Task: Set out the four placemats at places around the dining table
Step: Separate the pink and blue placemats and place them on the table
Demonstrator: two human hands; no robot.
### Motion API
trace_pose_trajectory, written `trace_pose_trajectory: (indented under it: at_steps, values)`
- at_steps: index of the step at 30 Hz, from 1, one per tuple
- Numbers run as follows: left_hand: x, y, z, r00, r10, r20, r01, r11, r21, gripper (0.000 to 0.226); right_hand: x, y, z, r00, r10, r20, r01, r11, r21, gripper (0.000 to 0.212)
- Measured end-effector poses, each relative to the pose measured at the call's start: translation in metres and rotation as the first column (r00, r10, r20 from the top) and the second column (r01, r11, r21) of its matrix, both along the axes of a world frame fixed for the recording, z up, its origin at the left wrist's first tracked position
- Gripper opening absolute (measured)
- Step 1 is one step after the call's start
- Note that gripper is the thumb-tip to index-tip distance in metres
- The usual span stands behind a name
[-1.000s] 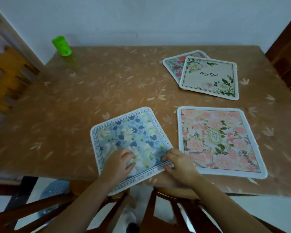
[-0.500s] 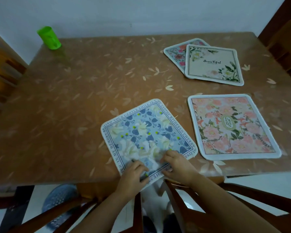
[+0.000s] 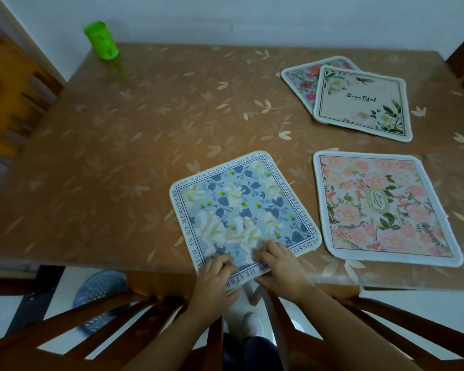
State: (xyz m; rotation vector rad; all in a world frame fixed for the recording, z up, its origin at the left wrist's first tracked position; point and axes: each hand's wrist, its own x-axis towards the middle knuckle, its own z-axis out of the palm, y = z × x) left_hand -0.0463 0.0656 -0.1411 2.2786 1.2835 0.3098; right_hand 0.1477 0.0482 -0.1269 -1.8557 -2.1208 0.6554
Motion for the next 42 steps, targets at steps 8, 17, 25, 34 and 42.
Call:
trace_pose_trajectory:
  at_steps: [8, 17, 25, 34, 42]
  values:
    - [-0.004, 0.004, 0.007, 0.997, -0.002, 0.075, 0.003, 1.0, -0.006, 0.023, 0.003, 0.001, 0.007, 0.992, 0.032, -0.125, -0.024, 0.998, 0.065, 0.029]
    - [-0.003, 0.009, 0.038, 0.988, 0.087, 0.127, -0.088, 0.996, 0.003, 0.008, 0.005, 0.008, 0.009, 0.939, -0.056, -0.34, 0.072, 0.997, 0.034, 0.014]
    - [-0.042, 0.05, 0.051, 0.972, 0.147, 0.181, -0.154, 0.988, 0.026, 0.003, -0.017, 0.026, 0.018, 0.892, -0.24, -0.384, 0.233, 0.97, -0.065, 0.009]
    - [-0.127, 0.109, 0.05, 0.988, 0.07, 0.139, -0.084, 0.992, 0.094, 0.01, -0.104, 0.074, 0.021, 0.925, -0.265, -0.271, 0.274, 0.962, -0.007, 0.006]
    - [-0.216, 0.139, 0.036, 0.995, 0.042, 0.094, -0.05, 0.995, 0.081, 0.014, -0.192, 0.111, 0.01, 0.943, -0.254, -0.216, 0.273, 0.96, 0.062, 0.008]
